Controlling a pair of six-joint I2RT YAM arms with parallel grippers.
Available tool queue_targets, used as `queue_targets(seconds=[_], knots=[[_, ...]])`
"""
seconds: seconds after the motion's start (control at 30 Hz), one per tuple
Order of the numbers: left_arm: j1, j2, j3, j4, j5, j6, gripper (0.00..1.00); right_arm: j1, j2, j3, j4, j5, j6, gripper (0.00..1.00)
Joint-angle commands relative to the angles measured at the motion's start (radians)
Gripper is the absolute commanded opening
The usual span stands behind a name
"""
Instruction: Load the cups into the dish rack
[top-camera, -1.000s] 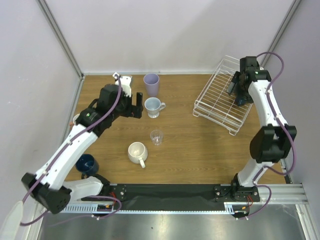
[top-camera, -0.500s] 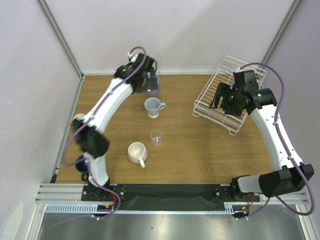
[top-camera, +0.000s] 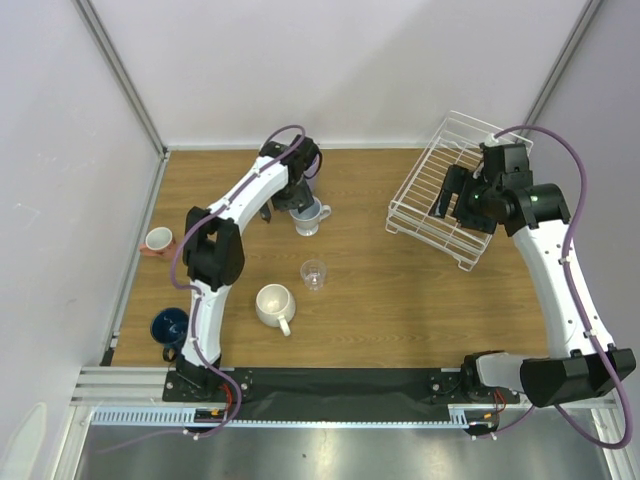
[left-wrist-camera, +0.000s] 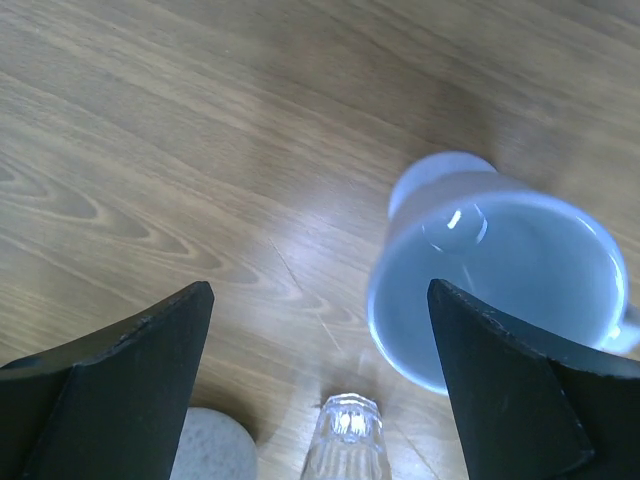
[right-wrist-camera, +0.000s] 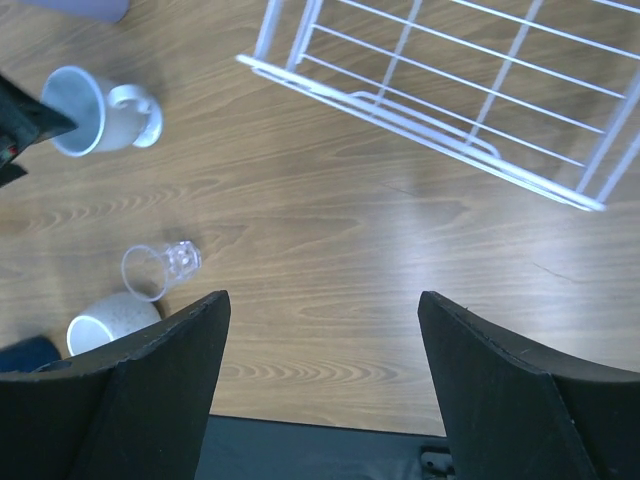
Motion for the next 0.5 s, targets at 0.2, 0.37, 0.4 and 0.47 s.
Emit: queue_targets(seconds=[0.2, 0.37, 0.4, 0.47], knots=[[0.038, 0.000, -0.005, 0.115, 0.072, -0.044, 0.78, -0.066, -0.035, 0.020, -0.043, 0.018, 0.001, 0.82], [0.053, 0.017, 0.001, 0.146, 0.102, -0.043, 0.62, -0.071, -0.033, 0.017, -0.058, 0.035, 0.006, 0.82], [0.054, 0.020, 0.001, 0.150, 0.108, -0.043, 0.57, -0.074, -0.031, 0.019, -0.060, 0.037, 0.007, 0.82], [0.054, 0.036, 0.004, 0.149, 0.140, -0.043, 0.56, -0.075, -0.030, 0.020, -0.061, 0.038, 0.010, 0.82]])
